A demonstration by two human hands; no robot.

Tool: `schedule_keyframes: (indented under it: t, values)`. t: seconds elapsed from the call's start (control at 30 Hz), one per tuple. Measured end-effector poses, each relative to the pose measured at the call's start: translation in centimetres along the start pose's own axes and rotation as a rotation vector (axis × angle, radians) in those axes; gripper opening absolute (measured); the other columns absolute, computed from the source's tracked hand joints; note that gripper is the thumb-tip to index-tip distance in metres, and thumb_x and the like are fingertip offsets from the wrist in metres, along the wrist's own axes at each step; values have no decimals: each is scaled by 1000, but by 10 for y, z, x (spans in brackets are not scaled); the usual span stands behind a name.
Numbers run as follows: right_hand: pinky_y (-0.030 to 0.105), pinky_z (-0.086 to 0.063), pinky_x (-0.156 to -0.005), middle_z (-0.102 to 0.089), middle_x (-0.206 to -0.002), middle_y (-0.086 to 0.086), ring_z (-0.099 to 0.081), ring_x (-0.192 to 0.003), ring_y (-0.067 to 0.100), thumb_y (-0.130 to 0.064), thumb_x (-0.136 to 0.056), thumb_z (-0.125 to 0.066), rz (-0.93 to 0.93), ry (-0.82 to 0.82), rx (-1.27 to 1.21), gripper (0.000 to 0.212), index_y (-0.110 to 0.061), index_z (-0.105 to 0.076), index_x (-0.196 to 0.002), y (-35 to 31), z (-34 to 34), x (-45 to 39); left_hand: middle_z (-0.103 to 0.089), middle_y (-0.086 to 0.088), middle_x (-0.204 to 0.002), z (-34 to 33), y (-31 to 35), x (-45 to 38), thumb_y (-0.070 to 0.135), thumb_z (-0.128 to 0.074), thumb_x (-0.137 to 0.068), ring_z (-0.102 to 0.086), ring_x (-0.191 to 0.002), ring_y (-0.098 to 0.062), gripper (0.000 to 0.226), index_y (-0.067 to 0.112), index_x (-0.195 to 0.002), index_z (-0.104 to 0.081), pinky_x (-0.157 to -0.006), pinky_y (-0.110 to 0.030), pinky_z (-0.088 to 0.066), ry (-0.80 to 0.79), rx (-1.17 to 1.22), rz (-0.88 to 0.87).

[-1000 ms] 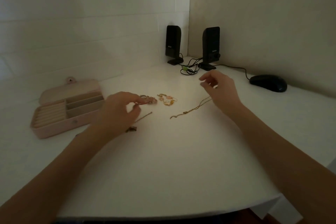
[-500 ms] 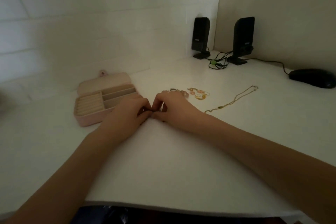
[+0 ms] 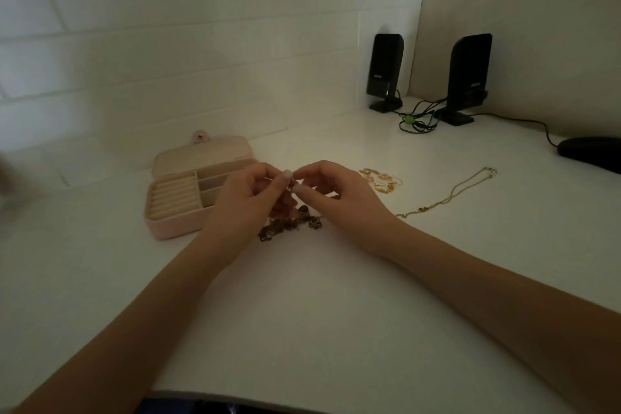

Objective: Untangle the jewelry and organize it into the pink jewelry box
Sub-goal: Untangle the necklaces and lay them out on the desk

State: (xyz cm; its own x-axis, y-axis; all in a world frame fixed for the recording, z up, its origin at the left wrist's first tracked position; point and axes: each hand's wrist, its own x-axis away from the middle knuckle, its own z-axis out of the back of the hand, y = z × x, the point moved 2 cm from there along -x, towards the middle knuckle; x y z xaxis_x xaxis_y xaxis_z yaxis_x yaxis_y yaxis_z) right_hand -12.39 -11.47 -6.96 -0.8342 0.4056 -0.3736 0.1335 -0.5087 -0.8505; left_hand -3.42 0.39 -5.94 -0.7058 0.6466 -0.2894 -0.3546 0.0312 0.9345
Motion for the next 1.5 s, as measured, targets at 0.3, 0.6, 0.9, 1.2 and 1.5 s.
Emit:
schedule_keyframes:
  t: [0.3,0.6,0.9,1.2,1.5]
  values:
    - [32,-56,-78,-72,-79,14,-69,-73,21,-10,-78,-73,-75,-4,-269,14,-2,-70,-90,0,1,5,-57,6,-47,-6,2,7,32,-60,-85,-50,-39,-7,27,15,-64,-60,-40,-15,-40,-50,-34,97]
    - [16,-49,-60,-67,-67,-3,-60,-59,4,-9,-84,-68,-162,25,-391,4,-6,-66,-84,-6,4,8,-59,3,-52,-5,5,9,25,-55,-91,-49,-39,-10,21,12,-75,-59,-37,-19,-38,-68,-33,41]
    - [19,-53,-58,-67,-74,6,-63,-62,11,-11,-91,-57,-370,23,-799,10,-8,-60,-82,-4,6,4,-45,8,-41,-5,5,7,13,-54,-91,-32,-36,-5,24,14,-67,-60,-37,-16,-26,-128,-45,79]
    - [25,-58,-64,-68,-78,10,-70,-74,22,-12,-97,-48,-346,91,-955,13,-6,-53,-87,-5,19,-4,-61,1,-50,-2,-1,6,9,-59,-87,-58,-44,-11,19,13,-68,-62,-49,-23,-50,-34,-155,56]
    - [33,-60,-69,-68,-84,12,-71,-82,29,-15,-100,-41,-310,129,-975,15,-7,-48,-89,-6,25,-5,-68,19,-96,5,0,8,10,-68,-81,-71,-71,-15,29,32,-99,-66,-78,-37,-58,57,-358,-165]
